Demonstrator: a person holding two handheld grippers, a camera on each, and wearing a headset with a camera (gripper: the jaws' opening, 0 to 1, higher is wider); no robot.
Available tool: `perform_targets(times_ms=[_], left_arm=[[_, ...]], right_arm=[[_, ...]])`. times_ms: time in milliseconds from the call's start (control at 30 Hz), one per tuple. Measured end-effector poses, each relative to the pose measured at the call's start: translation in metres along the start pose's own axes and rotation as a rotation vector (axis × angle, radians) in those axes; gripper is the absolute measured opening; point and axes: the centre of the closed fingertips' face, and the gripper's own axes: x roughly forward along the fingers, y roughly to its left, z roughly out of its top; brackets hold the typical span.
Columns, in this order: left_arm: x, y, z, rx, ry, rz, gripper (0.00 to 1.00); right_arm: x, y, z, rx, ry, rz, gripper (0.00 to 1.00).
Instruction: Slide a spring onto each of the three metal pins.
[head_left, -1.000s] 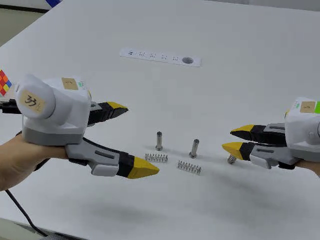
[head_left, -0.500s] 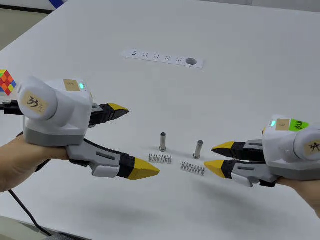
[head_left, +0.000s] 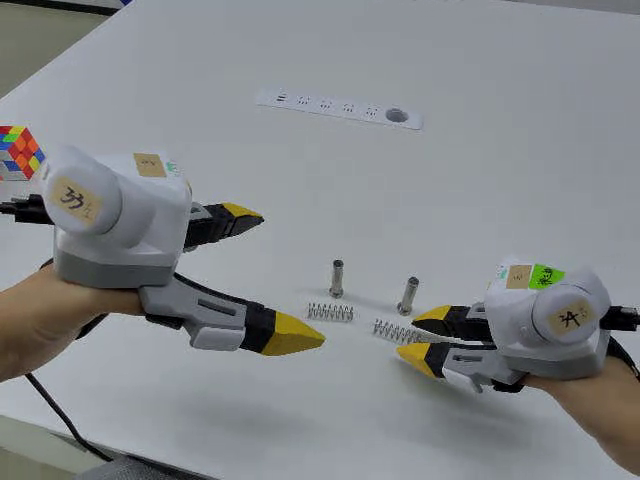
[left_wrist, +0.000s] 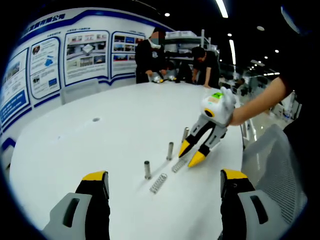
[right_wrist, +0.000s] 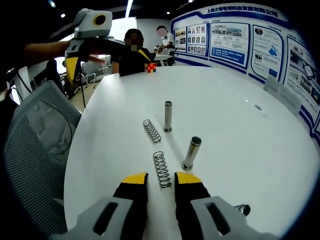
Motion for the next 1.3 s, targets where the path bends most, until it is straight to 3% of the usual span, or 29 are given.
perform_targets(times_ms=[100,333,600,900,1133,1300], left_arm=[[-0.003,0.003,-0.004,-0.008,0.003,0.007,0.94],[-0.007,0.006,-0.009,-0.022,0.009,0.021,0.94],[-0.006,0.005,-0.007,-0.023,0.007,0.018,0.94],[-0.005,0.001,-0.004,-0.015,0.009,0.009,0.93],[-0.004,-0.007,-0.001,0.001,0.009,-0.012,0.91],[0.0,-0.012,0.004,0.024,-0.002,-0.021,0.89]], right_arm=[[0.003,-0.006,-0.004,-0.008,0.016,-0.007,0.2],[0.006,-0.003,-0.006,0.025,0.005,0.01,0.18],[0.006,-0.003,-0.005,0.026,-0.011,0.013,0.13],[0.004,0.001,-0.006,-0.021,0.004,0.04,0.11],[-0.01,0.006,0.0,-0.024,-0.004,0.059,0.11],[-0.026,0.005,0.013,-0.097,0.0,0.06,0.11]])
